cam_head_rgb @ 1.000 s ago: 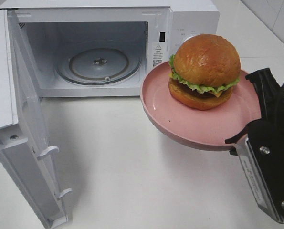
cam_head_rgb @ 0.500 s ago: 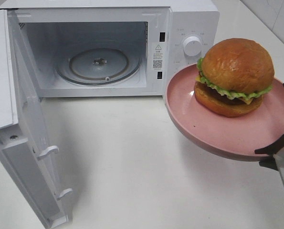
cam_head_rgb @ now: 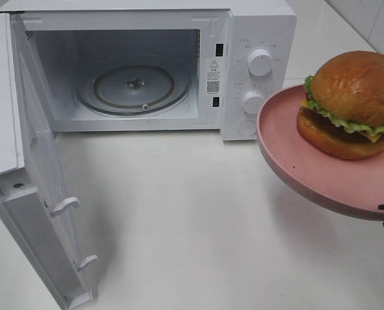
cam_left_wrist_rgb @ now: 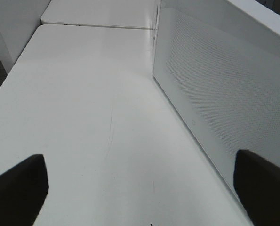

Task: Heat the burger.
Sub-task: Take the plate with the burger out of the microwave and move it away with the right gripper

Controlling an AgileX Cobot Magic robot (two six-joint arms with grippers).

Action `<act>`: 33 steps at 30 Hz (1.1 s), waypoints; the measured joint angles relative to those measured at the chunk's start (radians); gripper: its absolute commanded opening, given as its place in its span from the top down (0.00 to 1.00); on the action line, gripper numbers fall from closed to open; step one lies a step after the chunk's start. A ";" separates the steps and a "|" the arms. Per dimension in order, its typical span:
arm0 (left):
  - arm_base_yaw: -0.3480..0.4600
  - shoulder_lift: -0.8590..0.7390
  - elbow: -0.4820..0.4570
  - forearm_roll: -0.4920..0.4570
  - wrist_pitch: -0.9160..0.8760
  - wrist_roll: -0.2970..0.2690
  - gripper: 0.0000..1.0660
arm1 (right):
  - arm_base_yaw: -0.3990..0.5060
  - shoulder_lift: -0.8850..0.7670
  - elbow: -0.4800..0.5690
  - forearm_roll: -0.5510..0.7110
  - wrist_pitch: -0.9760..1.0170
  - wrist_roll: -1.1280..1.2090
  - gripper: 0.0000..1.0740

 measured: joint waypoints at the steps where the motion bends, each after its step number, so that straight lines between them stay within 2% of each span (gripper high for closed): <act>1: 0.000 0.000 0.000 0.000 0.000 0.000 0.06 | 0.000 -0.007 0.001 -0.015 0.013 0.029 1.00; 33: 0.000 0.000 0.000 0.000 0.000 0.000 0.06 | -0.001 0.003 0.003 -0.265 0.227 0.683 1.00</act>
